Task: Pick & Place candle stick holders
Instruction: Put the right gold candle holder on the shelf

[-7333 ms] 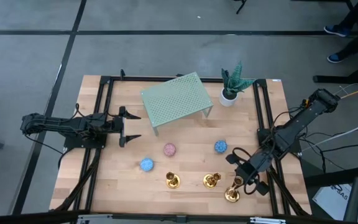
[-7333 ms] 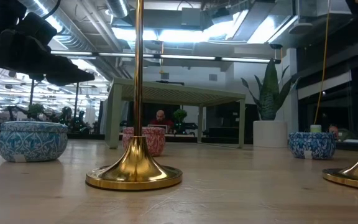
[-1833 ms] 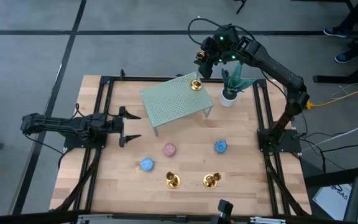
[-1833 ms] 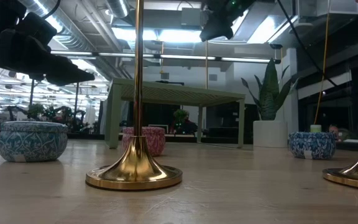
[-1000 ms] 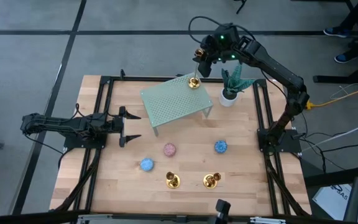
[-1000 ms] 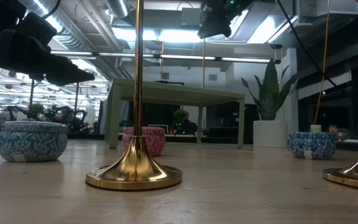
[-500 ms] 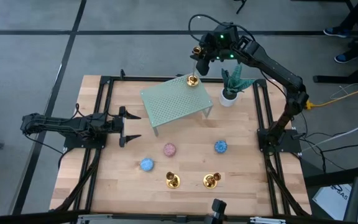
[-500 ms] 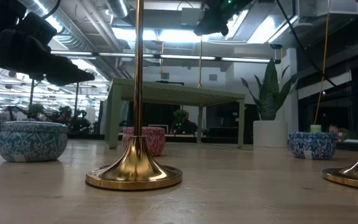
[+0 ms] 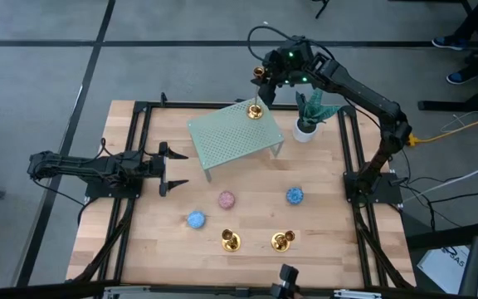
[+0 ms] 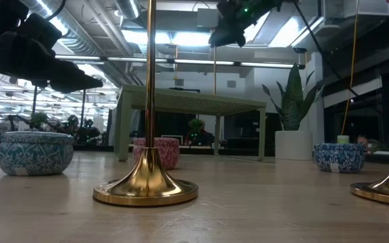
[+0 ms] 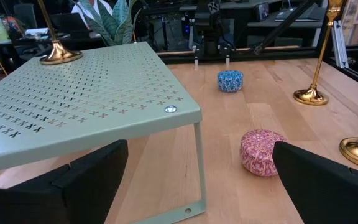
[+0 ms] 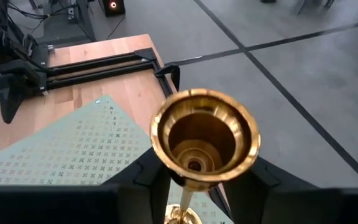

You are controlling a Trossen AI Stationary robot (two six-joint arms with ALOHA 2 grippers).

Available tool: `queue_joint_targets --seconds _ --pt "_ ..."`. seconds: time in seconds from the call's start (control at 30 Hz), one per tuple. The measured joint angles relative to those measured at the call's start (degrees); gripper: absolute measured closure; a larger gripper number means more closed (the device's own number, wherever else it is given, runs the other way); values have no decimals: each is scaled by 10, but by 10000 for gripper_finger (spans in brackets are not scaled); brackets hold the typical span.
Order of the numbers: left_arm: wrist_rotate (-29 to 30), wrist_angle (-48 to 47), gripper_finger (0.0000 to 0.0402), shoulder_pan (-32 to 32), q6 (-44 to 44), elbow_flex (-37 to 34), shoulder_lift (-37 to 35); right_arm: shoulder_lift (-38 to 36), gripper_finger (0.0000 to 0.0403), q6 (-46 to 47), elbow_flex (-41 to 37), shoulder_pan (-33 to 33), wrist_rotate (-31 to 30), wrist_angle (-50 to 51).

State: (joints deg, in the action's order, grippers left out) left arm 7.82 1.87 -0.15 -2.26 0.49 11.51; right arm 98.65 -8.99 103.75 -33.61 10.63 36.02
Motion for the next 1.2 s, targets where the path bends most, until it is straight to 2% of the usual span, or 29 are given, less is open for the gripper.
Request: queue_joint_targets --seconds 0.17,0.3,0.43,0.67,0.8,1.2 --pt "0 0 2 0 0 0 0 0 284 -1 0 0 2 4" --pt "0 0 2 0 0 0 0 0 268 2 0 0 15 9" --pt "0 0 2 0 0 0 0 0 220 7 0 0 16 18" --pt "0 0 2 0 0 0 0 0 105 8 0 0 16 28" --pt "0 0 2 0 0 0 0 -1 67 4 0 0 16 40" --pt "0 0 1 0 0 0 0 -44 56 10 1 0 5 131"
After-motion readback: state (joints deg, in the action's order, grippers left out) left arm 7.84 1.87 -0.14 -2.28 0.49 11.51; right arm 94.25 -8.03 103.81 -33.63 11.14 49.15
